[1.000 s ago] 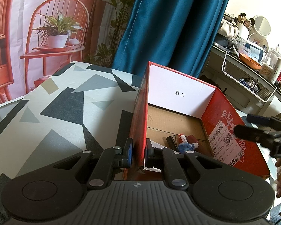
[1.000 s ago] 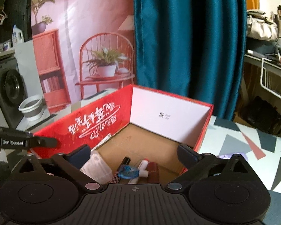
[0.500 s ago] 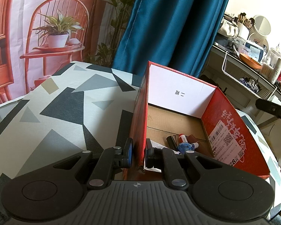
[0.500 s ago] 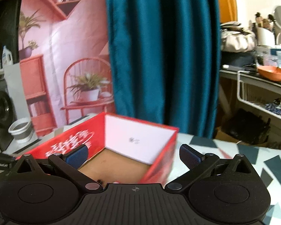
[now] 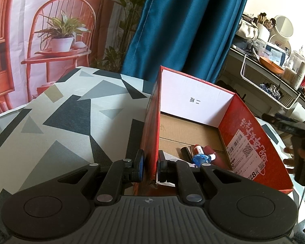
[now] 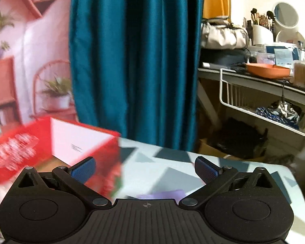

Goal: Organize rigid objects
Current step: 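Swing the open right tool back to the lavender case, then grasp the lavender cylindrical case with the right gripper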

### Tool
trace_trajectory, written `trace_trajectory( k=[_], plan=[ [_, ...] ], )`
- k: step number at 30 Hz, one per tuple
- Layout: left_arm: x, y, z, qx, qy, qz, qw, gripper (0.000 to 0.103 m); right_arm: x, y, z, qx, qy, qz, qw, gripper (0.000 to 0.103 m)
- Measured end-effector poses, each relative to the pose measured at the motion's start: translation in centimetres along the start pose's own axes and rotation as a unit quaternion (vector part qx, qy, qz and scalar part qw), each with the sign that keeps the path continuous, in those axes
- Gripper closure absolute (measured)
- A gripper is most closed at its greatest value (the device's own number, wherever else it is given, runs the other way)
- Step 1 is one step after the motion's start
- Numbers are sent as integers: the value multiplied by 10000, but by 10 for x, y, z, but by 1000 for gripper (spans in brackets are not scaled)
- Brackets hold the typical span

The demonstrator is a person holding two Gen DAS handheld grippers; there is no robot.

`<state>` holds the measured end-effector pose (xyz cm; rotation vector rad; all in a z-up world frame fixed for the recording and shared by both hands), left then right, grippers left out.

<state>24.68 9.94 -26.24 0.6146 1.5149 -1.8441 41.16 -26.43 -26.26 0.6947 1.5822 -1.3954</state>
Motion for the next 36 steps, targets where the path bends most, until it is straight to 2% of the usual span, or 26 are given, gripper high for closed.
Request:
trace_trajectory(
  k=[4, 8, 12, 19, 24, 36],
  plan=[
    [0, 0, 0, 1, -36, 15, 10000, 90, 14, 26, 16, 86, -10, 49, 10000, 0],
    [1, -1, -1, -22, -49, 15, 10000, 90, 32, 51, 14, -102, -276, -243, 9993, 0],
    [1, -4, 0, -49, -21, 4, 10000, 90, 41, 72, 10, 174, -644, -391, 9970, 0],
    [1, -5, -1, -60, 1, 28, 10000, 90, 51, 101, 4, 136, -728, -726, 9946, 1],
    [1, -5, 0, -56, 5, 42, 10000, 90, 54, 119, 11, 138, -476, -926, 9945, 1],
    [1, -6, -1, -55, -1, 50, 10000, 90, 68, 135, 12, 112, -560, -1368, 9890, 5]
  ],
)
Point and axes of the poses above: each gripper's, at about its wrist camera, not at the fingertips, and y roughly the way its jaws point, z to its right, x to its underside, the point moved 10 cm from there along y, roughly the way its jaws point, and after that the axes turned 7 degrees about -z, right-handed, at the moved point
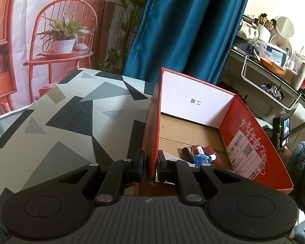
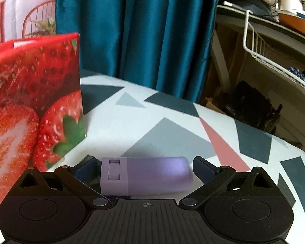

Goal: Organize rigid objects
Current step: 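Grasp the lavender cylindrical case with the right gripper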

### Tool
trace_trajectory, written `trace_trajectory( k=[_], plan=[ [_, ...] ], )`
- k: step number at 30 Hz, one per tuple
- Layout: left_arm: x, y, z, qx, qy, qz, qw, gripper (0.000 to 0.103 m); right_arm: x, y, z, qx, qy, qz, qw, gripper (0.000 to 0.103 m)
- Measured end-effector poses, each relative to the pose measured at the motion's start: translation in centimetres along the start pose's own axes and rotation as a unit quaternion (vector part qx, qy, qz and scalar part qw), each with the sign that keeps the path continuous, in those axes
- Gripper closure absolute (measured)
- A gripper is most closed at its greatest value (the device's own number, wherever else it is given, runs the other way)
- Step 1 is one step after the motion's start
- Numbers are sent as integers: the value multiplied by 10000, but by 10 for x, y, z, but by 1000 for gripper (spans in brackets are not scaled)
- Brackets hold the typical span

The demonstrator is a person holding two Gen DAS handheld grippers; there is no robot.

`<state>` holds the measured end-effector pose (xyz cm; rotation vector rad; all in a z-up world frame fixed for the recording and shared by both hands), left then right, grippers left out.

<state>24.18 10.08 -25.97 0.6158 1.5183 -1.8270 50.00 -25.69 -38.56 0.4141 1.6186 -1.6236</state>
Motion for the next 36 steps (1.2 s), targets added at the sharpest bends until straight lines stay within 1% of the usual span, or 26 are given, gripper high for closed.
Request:
trace_trajectory(
  k=[3, 6, 9, 11, 13, 20, 30, 36],
  plan=[
    [0, 0, 0, 6, -7, 5, 10000, 90, 1, 3, 5, -66, 184, -87, 9998, 5],
    [0, 1, 0, 2, -6, 2, 10000, 90, 3, 4, 9, -195, 391, -133, 9990, 9],
    [0, 0, 0, -3, -1, 4, 10000, 90, 4, 4, 9, -240, 402, -136, 9988, 11],
    [0, 0, 0, 2, -8, 6, 10000, 90, 4, 3, 9, -306, 424, -122, 9986, 15],
    [0, 0, 0, -3, -5, 5, 10000, 90, 4, 2, 10, -378, 489, -120, 9980, 15],
    [0, 0, 0, -4, -11, -3, 10000, 90, 4, 2, 9, -328, 452, -103, 9984, 16],
    [0, 4, 0, 13, -14, -76, 10000, 90, 4, -4, 3, 51, 274, -120, 9995, 16],
    [-1, 4, 0, 13, -8, -111, 9999, 90, 15, -19, 6, 44, 330, -219, 9992, 17]
  ],
)
Point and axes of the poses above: each gripper's, at about its wrist camera, not at the fingertips, and y roughly the way its jaws point, z to its right, x to its underside, the point moved 10 cm from there along y, roughly the way its jaws point, and after that the axes turned 7 degrees about -z, right-handed, at the moved point
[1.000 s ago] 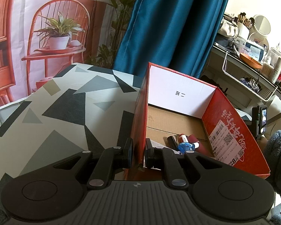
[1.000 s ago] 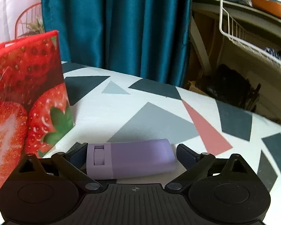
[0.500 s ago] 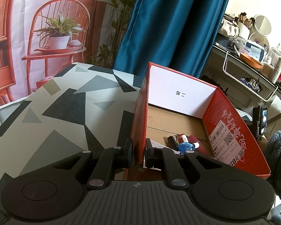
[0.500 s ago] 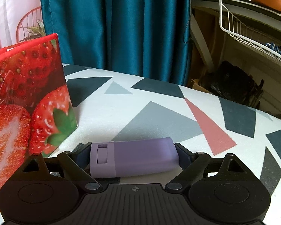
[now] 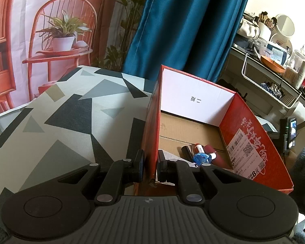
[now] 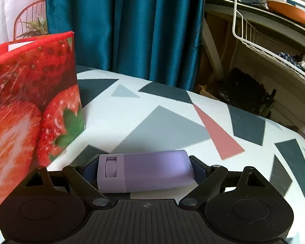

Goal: Organize rigid objects
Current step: 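Carry the lavender case into the red box and open the right gripper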

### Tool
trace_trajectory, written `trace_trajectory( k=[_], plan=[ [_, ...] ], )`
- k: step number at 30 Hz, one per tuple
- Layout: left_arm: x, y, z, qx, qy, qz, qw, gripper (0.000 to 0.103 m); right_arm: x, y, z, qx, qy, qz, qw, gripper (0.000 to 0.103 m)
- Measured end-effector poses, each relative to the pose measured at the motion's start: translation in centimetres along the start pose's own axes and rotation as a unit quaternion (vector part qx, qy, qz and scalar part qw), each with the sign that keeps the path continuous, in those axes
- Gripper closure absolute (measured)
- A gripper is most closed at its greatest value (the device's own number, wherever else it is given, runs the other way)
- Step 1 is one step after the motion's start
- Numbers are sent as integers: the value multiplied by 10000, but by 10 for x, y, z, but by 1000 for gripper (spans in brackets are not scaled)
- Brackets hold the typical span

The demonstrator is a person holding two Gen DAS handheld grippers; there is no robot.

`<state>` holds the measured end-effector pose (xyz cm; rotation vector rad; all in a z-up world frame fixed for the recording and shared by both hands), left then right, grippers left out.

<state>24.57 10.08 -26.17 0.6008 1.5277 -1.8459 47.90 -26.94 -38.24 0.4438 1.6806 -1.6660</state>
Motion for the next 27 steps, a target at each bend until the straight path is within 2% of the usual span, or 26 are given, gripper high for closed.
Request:
trace_trajectory(
  k=[4, 9, 13, 18, 23, 27],
  plan=[
    [0, 0, 0, -9, 24, -47, 10000, 90, -1, -24, 0, -140, 56, 101, 9998, 17],
    [0, -1, 0, -11, 55, -53, 10000, 90, -12, -72, -11, -382, 217, 254, 9987, 17],
    [0, -2, 2, -43, 149, -103, 9998, 90, -34, -120, -31, -584, 220, 528, 9967, 17],
    [0, -2, 2, -53, 222, -144, 9996, 90, -70, -170, -69, -957, -248, 881, 9912, 16],
    [1, -3, 1, -23, 199, -129, 9997, 90, -84, -178, -128, -1374, -1147, 556, 9823, 16],
    [1, -3, 2, -6, 208, -129, 9997, 90, -77, -160, -178, -1664, -1641, -40, 9723, 17]
  ],
)
Point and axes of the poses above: each gripper's, at about its wrist camera, not at the fingertips, and y roughly the way its jaws point, z to its right, x to its underside, the point moved 10 cm from there along y, roughly the way its jaws point, and after that the axes turned 7 degrees about -z, right-handed, at the moved point
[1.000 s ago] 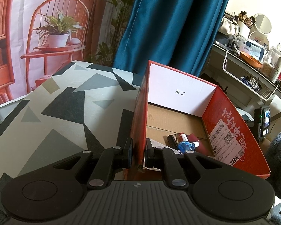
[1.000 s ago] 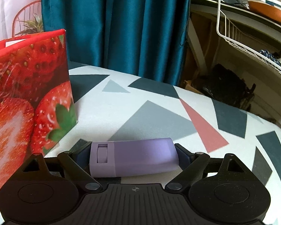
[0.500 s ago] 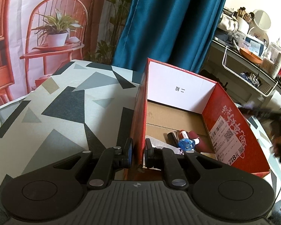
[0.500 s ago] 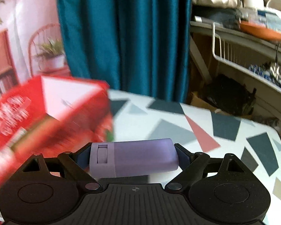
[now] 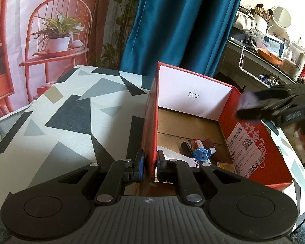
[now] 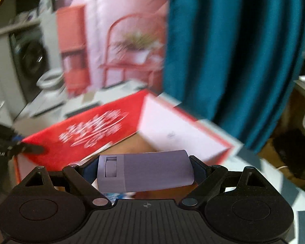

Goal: Organize rigid objects
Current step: 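Carry the lavender case into the red box and open the right gripper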

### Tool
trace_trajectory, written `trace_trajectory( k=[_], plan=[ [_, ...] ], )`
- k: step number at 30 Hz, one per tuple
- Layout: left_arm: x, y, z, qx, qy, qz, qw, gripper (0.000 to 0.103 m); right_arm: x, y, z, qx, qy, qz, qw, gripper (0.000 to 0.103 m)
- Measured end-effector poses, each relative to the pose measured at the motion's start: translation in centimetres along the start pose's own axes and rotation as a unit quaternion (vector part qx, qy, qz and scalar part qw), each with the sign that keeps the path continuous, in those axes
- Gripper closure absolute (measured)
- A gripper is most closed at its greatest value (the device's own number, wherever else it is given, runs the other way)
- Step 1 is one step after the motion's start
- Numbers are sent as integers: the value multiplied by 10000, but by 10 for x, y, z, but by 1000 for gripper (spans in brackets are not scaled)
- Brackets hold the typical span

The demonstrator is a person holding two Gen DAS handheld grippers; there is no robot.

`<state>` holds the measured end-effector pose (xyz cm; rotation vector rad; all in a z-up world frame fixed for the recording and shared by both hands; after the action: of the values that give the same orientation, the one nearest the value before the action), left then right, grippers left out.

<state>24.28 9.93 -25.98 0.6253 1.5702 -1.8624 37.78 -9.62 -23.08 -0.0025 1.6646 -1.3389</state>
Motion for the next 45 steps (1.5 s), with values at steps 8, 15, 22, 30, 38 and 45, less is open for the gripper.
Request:
trace_trajectory(
  k=[8, 15, 22, 30, 38, 45],
  plan=[
    [0, 0, 0, 70, -9, 14, 10000, 90, 7, 60, -47, -82, -576, -1243, 9905, 17],
    [0, 0, 0, 105, -29, 16, 9999, 90, 7, 82, -26, 147, -172, -1562, 9875, 16],
    [0, 2, -1, 117, -41, 10, 9999, 90, 15, 91, -21, 145, -42, -1817, 9832, 16],
    [-1, 1, -1, 117, -41, 0, 9999, 90, 18, 94, -26, 150, -223, -1940, 9806, 16],
    [-1, 1, -2, 116, -48, 3, 9999, 90, 22, 84, -27, 182, -426, -1921, 9803, 16],
    [-1, 2, -2, 122, -59, 12, 9999, 90, 25, 81, -22, 220, -453, -1883, 9808, 16]
  ],
)
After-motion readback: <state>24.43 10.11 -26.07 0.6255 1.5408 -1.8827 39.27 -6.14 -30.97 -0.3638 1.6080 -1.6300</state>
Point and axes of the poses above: each gripper's, at about its wrist camera, not at the fingertips, and y roughly the way its jaws point, z to its right, x to its underside, the point moved 10 cm from there along y, roughly the way its jaws point, and after that the axes turned 7 degrees about -z, right-handed, at the moved point
